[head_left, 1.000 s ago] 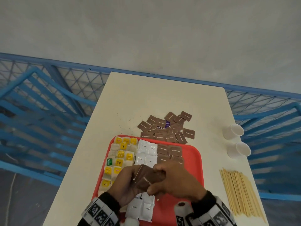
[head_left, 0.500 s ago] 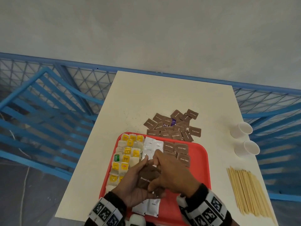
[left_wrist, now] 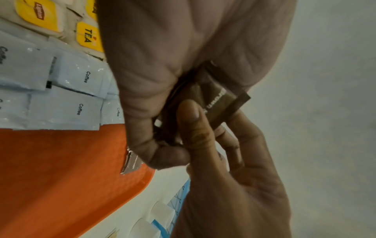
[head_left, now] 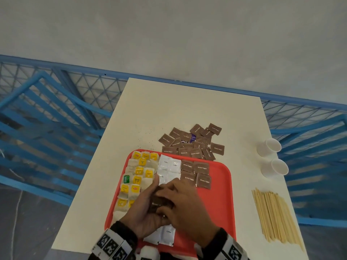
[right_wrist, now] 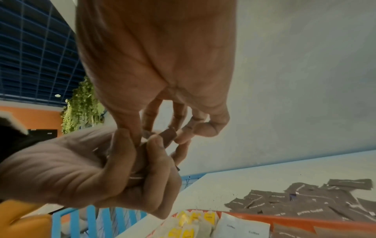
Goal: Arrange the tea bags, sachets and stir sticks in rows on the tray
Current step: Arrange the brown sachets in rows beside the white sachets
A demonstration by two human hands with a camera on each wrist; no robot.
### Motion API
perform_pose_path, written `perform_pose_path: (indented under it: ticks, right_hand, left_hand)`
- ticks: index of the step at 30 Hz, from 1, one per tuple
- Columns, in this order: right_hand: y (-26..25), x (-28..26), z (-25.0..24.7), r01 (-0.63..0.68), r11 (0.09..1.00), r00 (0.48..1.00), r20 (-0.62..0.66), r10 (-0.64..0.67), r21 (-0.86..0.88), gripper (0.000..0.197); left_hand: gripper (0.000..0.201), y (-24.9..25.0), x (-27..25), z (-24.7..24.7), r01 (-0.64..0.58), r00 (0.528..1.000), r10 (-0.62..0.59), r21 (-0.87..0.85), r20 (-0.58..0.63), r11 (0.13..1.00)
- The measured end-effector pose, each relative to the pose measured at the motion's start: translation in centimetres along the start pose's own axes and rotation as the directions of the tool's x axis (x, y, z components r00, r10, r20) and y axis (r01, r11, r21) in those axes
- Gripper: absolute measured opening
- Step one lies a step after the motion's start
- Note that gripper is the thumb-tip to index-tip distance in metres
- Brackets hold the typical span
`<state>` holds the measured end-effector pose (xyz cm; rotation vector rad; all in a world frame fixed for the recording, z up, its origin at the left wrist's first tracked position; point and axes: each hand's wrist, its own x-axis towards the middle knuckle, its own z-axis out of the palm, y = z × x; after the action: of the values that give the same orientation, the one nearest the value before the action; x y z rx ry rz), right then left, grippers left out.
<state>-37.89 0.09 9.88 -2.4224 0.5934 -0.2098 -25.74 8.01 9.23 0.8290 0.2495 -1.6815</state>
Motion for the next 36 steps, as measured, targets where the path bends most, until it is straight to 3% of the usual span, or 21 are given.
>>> perform_pose_path:
  ticks: [4, 6, 9, 11, 13, 15, 17, 19, 21, 24, 26, 31, 34, 36]
  right_hand:
    - [-0.5, -0.8, 0.1, 0.074, 0.997, 0.996, -0.059, -0.072, 0.027, 0.01]
    - [-1.0, -1.2, -0.9, 0.047, 0.965, 0.997, -0.072, -0.03, 0.256, 0.005]
    - [-0.8, -1.5, -3.0, -0.112, 0.79, 0.989, -0.009, 0.147, 0.602, 0.004]
    - [0.7, -1.6, -4.2, -0.198, 0.765, 0.975, 0.045, 0.216, 0.613, 0.007]
    - [2.5, -1.6, -5.1, -0.238, 0.849, 0.971, 0.107, 0.212, 0.472, 0.012]
    - [3.7, -1.6, -5.4, -0.274, 0.865, 0.959, 0.181, 0.216, 0.42, 0.015]
    - [4.1, -1.4, -5.5, -0.326, 0.819, 0.945, 0.199, 0.261, 0.473, 0.012]
    - [4.2, -1.2, -5.7, -0.368, 0.751, 0.929, 0.174, 0.328, 0.548, 0.012]
    - [4.4, -1.3, -6.0, -0.389, 0.693, 0.913, 0.153, 0.378, 0.608, 0.012]
    - [4.4, -1.8, -6.1, -0.39, 0.535, 0.892, 0.162, 0.422, 0.749, 0.001]
    - [4.3, -2.3, -5.7, -0.386, 0.451, 0.877, 0.168, 0.45, 0.804, 0.014]
    - [4.1, -4.1, -3.3, -0.452, 0.422, 0.839, 0.213, 0.501, 0.786, 0.006]
    - [5.9, -5.1, -1.6, -0.537, 0.394, 0.767, 0.237, 0.596, 0.746, 0.008]
    - [8.0, -5.1, -0.4, -0.592, 0.366, 0.703, 0.238, 0.67, 0.718, 0.008]
  left_hand:
    - [0.054, -0.4, -0.1, -0.3, 0.066, 0.997, -0.066, -0.01, 0.045, 0.998]
    - [0.046, -0.5, -0.3, -0.4, 0.073, 0.995, -0.076, 0.057, 0.058, 0.996]
    - [0.029, -0.6, -0.6, -0.6, 0.052, 0.999, -0.051, 0.162, -0.014, 0.985]
    - [0.024, -0.3, -0.7, -0.7, 0.047, 0.998, -0.042, 0.135, -0.036, 0.99]
    - [0.024, 0.0, -0.5, -0.9, -0.015, 0.997, 0.031, 0.226, -0.067, 0.974]
    - [0.027, 0.2, -0.4, -0.7, -0.092, 0.985, 0.149, 0.47, -0.084, 0.878]
    - [0.024, 0.1, -0.3, -0.2, -0.155, 0.972, 0.234, 0.691, -0.022, 0.706]
    - [0.022, -0.1, -0.1, 0.1, -0.197, 0.962, 0.272, 0.768, 0.031, 0.61]
    - [0.025, -0.1, -0.1, 0.4, -0.218, 0.957, 0.287, 0.751, 0.04, 0.623]
    - [0.028, -0.1, -0.2, 0.7, -0.208, 0.966, 0.257, 0.655, 0.022, 0.726]
    - [0.028, 0.0, -0.1, 0.6, -0.195, 0.967, 0.255, 0.621, -0.008, 0.759]
    - [0.027, -0.7, 0.0, -0.6, -0.139, 0.972, 0.227, 0.633, -0.059, 0.762]
    - [0.023, -1.2, -0.3, -2.0, -0.084, 0.965, 0.228, 0.673, -0.128, 0.735]
    - [0.026, -0.9, -0.4, -3.0, -0.059, 0.952, 0.235, 0.634, -0.198, 0.771]
